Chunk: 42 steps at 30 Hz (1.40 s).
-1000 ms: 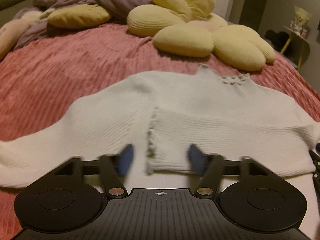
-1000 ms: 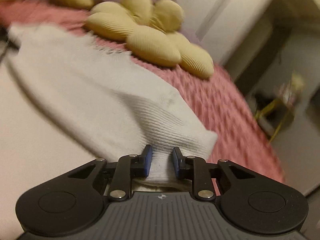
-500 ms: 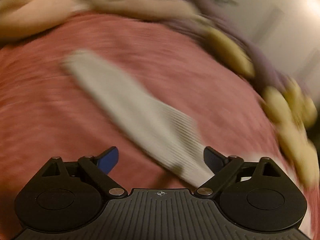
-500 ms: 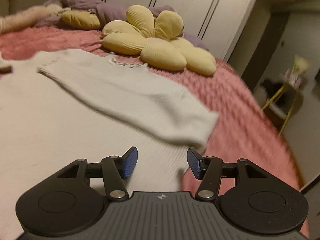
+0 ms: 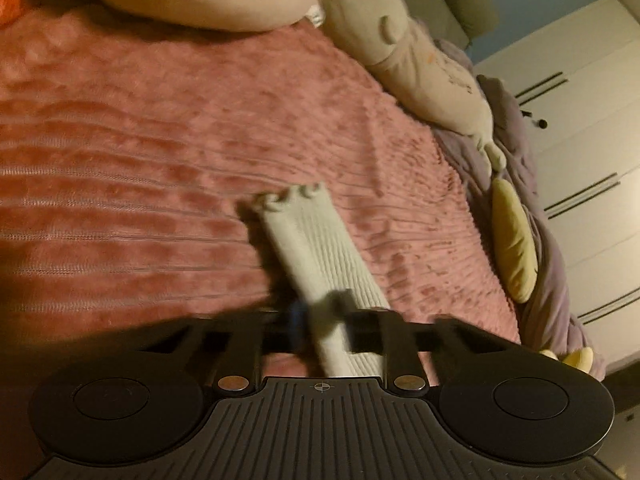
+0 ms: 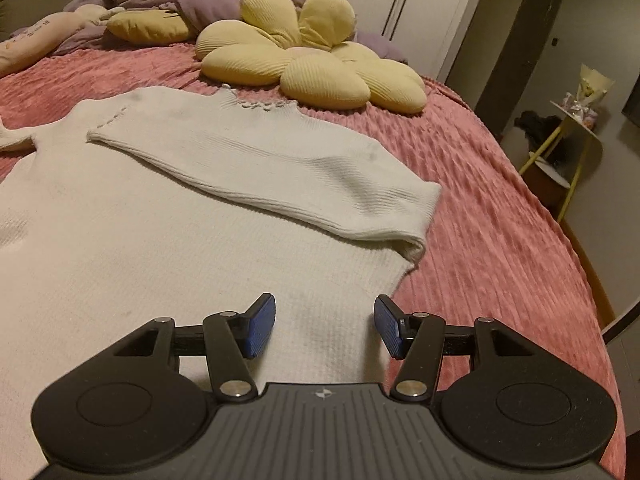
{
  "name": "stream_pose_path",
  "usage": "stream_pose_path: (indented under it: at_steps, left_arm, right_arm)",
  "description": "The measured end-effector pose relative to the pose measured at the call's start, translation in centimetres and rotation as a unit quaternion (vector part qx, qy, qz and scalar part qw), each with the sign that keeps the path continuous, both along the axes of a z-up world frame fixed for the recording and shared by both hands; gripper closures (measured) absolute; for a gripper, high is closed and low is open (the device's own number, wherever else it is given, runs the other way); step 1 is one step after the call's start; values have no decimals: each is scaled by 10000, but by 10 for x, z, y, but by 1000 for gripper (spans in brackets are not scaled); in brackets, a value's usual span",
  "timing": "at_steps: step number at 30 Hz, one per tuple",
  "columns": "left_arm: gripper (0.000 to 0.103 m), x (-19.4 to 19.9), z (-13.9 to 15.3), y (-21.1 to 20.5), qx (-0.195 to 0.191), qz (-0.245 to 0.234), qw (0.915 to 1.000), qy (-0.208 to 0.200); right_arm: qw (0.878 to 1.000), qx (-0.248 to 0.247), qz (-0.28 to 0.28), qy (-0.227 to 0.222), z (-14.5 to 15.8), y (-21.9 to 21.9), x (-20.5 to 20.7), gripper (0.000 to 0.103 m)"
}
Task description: Fold small clothes
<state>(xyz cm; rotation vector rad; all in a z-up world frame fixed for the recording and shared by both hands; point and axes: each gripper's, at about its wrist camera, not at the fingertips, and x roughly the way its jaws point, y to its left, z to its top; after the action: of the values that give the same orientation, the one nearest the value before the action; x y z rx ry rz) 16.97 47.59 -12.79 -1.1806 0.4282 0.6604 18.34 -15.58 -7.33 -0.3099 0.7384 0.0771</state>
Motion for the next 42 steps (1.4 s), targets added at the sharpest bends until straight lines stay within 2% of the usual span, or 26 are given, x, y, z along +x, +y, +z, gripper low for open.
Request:
stream_pose_path:
  at_steps: [2, 4, 7, 9, 11, 12, 13, 16, 19, 21, 24, 25, 27, 28, 30, 31, 32, 34, 36, 39, 42]
  left_arm:
    - [93, -13, -6, 6, -351, 120, 9989, -270]
    - [94, -19, -4, 5, -389, 100, 9981, -462]
    - [94, -11, 18, -4, 98, -254, 9986, -443]
    - [95, 0, 39, -18, 409, -582, 9960, -537]
    - [95, 14, 65, -41, 783, -1048, 9895, -619]
    - [95, 24, 81, -60, 1043, -1365, 9828, -673]
    - [95, 34, 95, -79, 1283, -1643, 9751, -755]
    - [95, 63, 130, -156, 1827, -2619, 9415, -1072]
    - [94, 89, 145, -244, 2398, -3566, 8948, -1211]
    - [94, 104, 138, -302, 2670, -4066, 8662, -1144]
    - [93, 121, 108, -367, 2649, -4664, 8397, -851]
    - [88, 127, 95, -383, 2718, -4809, 8312, -627]
    - [68, 132, 66, -409, 2650, -5153, 8149, -109]
    - [59, 130, 56, -412, 2580, -5214, 8134, 60]
    - [58, 113, 49, -406, 2562, -5153, 8177, 125]
    - [50, 105, 51, -399, 2576, -5088, 8214, 95]
    - [40, 92, 55, -393, 2630, -4934, 8290, 78]
    - [35, 74, 61, -376, 2790, -4590, 8435, 60]
    - [35, 64, 66, -356, 2947, -4284, 8539, 238]
    - [34, 59, 58, -330, 3075, -4006, 8605, 667]
    - [34, 59, 47, -313, 2830, -3914, 8711, 893]
  right_arm:
    - [10000, -51, 56, -34, 2, 5, 0, 48]
    - [9999, -78, 74, -65, 4, 7, 0, 48]
    - [9999, -39, -1, -105, 5, 4, 1, 48]
    - [9999, 21, -98, -115, 6, 0, 2, 48]
    - [9998, 64, -146, -144, 7, -3, 2, 48]
    - [9997, 67, -158, -155, 7, -4, 2, 48]
    - [9996, 82, -176, -184, 8, -5, 1, 48]
    - [9992, 179, -225, -275, 11, -10, 0, 48]
    - [9987, 285, -294, -316, 14, -14, -2, 48]
    - [9983, 343, -309, -349, 15, -18, -5, 48]
    - [9981, 385, -326, -367, 16, -24, -8, 48]
    - [9979, 413, -338, -362, 16, -26, -8, 48]
    - [9976, 483, -377, -324, 17, -31, -7, 48]
    - [9976, 507, -382, -293, 18, -33, -7, 48]
    - [9974, 568, -329, -300, 21, -36, -5, 48]
    - [9973, 604, -289, -314, 23, -37, -4, 48]
    - [9968, 679, -244, -337, 26, -38, -2, 48]
    - [9950, 906, -138, -387, 34, -39, 6, 48]
    - [9933, 1078, 39, -405, 39, -30, 19, 48]
    - [9875, 1474, 481, -295, 42, -6, 44, 48]
    - [9699, 2313, 725, 210, 31, 14, 75, 48]
